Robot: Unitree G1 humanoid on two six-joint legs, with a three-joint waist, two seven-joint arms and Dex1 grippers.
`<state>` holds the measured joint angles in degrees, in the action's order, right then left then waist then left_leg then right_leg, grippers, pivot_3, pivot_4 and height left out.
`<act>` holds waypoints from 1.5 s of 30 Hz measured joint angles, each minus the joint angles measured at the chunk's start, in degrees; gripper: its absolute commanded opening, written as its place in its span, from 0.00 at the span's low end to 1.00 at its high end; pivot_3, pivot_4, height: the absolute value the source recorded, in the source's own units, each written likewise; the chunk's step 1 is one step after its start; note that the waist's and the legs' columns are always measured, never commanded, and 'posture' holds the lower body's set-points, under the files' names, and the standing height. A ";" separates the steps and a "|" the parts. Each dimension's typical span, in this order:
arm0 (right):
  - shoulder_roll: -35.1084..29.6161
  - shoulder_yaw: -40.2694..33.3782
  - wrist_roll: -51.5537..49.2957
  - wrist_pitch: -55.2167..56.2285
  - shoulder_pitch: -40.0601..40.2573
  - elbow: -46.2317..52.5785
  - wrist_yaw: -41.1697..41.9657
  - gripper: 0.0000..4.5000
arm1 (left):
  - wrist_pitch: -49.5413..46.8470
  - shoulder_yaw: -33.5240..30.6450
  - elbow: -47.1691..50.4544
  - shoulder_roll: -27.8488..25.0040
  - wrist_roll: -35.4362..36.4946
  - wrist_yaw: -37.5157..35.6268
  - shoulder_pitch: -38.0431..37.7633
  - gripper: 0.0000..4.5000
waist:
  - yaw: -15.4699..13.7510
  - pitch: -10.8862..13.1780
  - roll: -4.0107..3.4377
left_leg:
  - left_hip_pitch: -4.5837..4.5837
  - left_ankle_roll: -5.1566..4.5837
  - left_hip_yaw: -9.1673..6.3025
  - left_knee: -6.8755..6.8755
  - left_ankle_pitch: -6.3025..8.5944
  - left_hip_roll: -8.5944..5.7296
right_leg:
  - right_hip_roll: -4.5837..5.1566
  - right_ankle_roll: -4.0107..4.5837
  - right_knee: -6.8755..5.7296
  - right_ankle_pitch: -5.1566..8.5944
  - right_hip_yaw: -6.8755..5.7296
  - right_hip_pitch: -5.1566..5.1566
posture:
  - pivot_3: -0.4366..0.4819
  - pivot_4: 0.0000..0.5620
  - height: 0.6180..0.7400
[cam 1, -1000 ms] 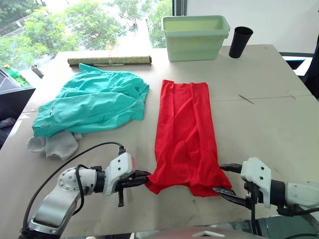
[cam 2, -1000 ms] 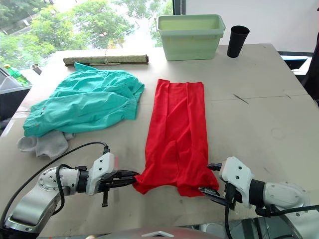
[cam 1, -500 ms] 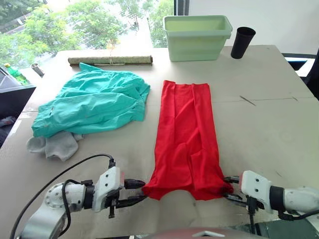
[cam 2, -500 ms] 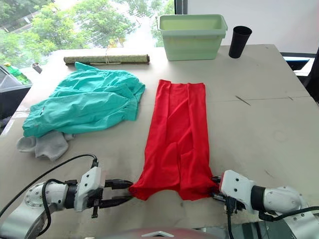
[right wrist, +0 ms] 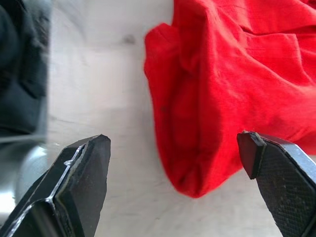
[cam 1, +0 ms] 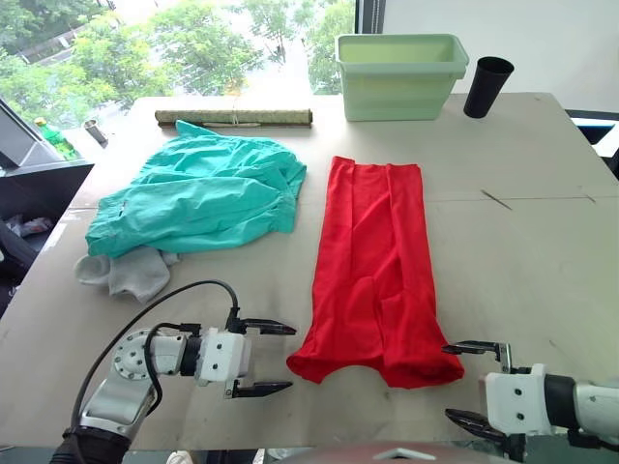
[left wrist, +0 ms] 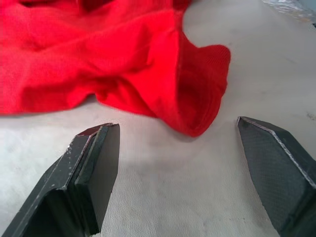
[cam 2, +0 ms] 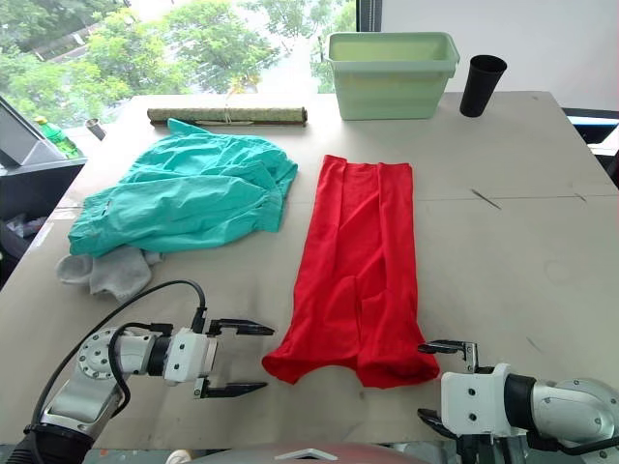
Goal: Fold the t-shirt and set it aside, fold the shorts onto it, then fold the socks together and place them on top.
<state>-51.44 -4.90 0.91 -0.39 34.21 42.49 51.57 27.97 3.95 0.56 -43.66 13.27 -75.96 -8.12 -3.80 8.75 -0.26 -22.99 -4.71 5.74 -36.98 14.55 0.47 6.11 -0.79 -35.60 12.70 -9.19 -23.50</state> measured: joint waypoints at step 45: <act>0.83 2.17 -5.41 -11.02 -4.95 -0.43 1.80 0.00 | -15.10 5.59 6.06 -2.92 1.70 -3.55 4.54 0.40 | 1.04 0.17 0.47 | -0.08 -0.21 -0.01 -0.37 0.15 0.08 | -0.04 0.00 -0.17 -0.01 -0.09 0.06 | 0.48 0.27 0.89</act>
<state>-50.61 -2.73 -4.50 -11.41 29.26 42.06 53.37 12.87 9.54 6.62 -46.58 14.96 -79.51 -3.58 -2.76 8.92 0.21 -23.06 -4.92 5.73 -37.35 14.70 0.55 6.07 -0.79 -35.77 12.69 -9.28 -23.45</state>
